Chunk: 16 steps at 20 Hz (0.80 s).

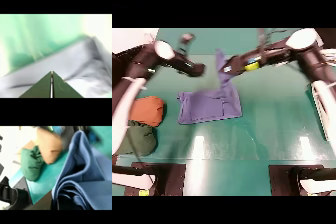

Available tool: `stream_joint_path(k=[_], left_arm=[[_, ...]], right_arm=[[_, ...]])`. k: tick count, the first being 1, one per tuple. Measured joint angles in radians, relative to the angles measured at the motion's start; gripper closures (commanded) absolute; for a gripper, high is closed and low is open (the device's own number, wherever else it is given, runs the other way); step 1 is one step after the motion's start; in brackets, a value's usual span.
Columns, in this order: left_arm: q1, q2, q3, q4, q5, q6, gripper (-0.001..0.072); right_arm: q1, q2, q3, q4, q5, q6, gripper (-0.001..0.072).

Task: Fold the shirts.

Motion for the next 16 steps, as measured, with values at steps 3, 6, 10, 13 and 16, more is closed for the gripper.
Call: stream_joint_path(k=[3, 6, 10, 13, 16], left_arm=[[0.141, 0.136, 0.0, 0.063, -0.026, 0.018, 0.068], [0.245, 0.23, 0.0, 0.093, -0.044, 0.026, 0.068], [0.301, 0.28, 0.0, 0.101, -0.08, 0.037, 0.068], [0.314, 0.292, -0.001, 0.087, -0.098, 0.043, 0.068], [0.319, 0.296, -0.001, 0.053, -0.106, 0.045, 0.068]], right_arm=[[0.151, -0.144, 0.09, 0.013, -0.103, -0.026, 0.0225], [0.221, -0.271, 0.193, -0.019, -0.098, -0.033, 0.0408], [0.176, -0.311, 0.196, -0.141, 0.03, 0.013, 0.0408], [0.062, -0.242, 0.057, -0.198, 0.077, 0.044, 0.0408], [-0.089, -0.139, -0.145, -0.246, 0.072, 0.084, 0.0185]])
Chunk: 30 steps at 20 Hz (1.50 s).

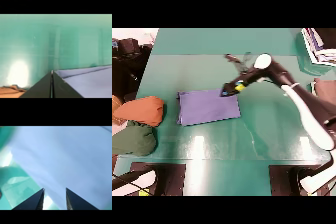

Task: Fold the shirts.

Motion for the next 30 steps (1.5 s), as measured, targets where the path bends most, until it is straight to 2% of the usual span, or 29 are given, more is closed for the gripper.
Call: stream_joint_path(k=[1, 6, 10, 11, 12, 13, 14, 16, 20, 23, 27, 30], left_arm=[[0.001, 0.001, 0.0, -0.013, -0.002, 0.0, 0.068], [0.003, 0.002, 0.0, -0.056, -0.005, 0.003, 0.068], [0.003, 0.002, 0.0, -0.068, -0.005, 0.002, 0.068], [0.003, 0.002, 0.0, -0.07, -0.005, 0.003, 0.068], [0.003, 0.002, 0.0, -0.071, -0.005, 0.003, 0.0681], [0.003, 0.002, 0.0, -0.072, -0.005, 0.002, 0.068], [0.003, 0.002, 0.0, -0.075, -0.006, 0.002, 0.0681], [-0.001, 0.002, 0.0, -0.077, -0.01, 0.002, 0.0682], [-0.057, 0.002, 0.0, -0.068, -0.017, 0.002, 0.0681], [-0.123, 0.002, 0.0, -0.065, -0.014, 0.002, 0.0681], [-0.208, 0.002, 0.0, -0.062, -0.007, 0.002, 0.0681], [-0.25, 0.002, 0.0, -0.067, 0.007, 0.0, 0.0681]], right_arm=[[-0.045, 0.031, -0.066, 0.0, -0.014, 0.009, 0.0079], [-0.19, 0.079, -0.311, 0.088, -0.103, 0.034, 0.0089], [-0.151, -0.012, -0.306, 0.193, -0.135, 0.018, 0.0102], [-0.128, -0.04, -0.281, 0.212, -0.136, 0.015, 0.0157], [-0.101, -0.069, -0.252, 0.224, -0.135, 0.015, 0.0167], [-0.072, -0.099, -0.217, 0.234, -0.133, 0.013, 0.0271], [-0.043, -0.127, -0.182, 0.233, -0.132, 0.011, 0.0426], [0.003, -0.171, -0.117, 0.226, -0.132, 0.011, 0.0684], [0.034, -0.191, -0.038, 0.223, -0.127, -0.009, 0.0695], [-0.024, -0.125, -0.058, 0.183, -0.132, -0.013, 0.0695], [-0.225, 0.034, -0.16, 0.149, -0.169, -0.013, 0.0695], [-0.455, 0.153, -0.225, 0.137, -0.211, -0.011, 0.0695]])
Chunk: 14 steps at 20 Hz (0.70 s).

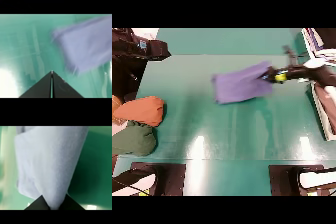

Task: Fold the shirts.

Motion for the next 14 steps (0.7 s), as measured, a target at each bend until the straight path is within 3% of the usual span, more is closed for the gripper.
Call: stream_joint_path(k=[7, 14], left_arm=[[-0.024, 0.0, 0.0, -0.019, 0.025, -0.043, 0.0681], [-0.027, 0.0, 0.0, -0.022, 0.032, -0.077, 0.0681]], right_arm=[[-0.484, 0.117, -0.037, 0.0, -0.118, 0.002, 0.0695], [-0.658, 0.105, 0.063, 0.025, -0.19, 0.002, 0.0695]])
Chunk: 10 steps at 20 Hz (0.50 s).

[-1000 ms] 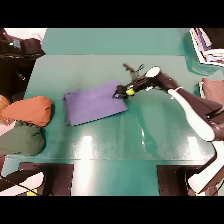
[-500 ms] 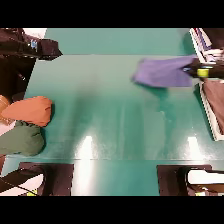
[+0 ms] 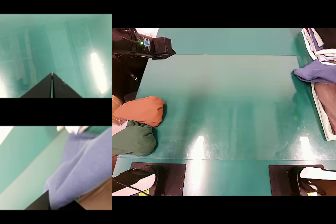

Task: Fold the shirts.

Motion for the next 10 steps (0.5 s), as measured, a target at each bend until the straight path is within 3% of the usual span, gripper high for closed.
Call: stream_joint_path(k=[10], left_arm=[[0.0, 0.0, 0.0, 0.0, -0.005, -0.003, 0.0681]], right_arm=[[-0.093, 0.079, 0.182, -0.121, 0.177, 0.075, 0.0695]])
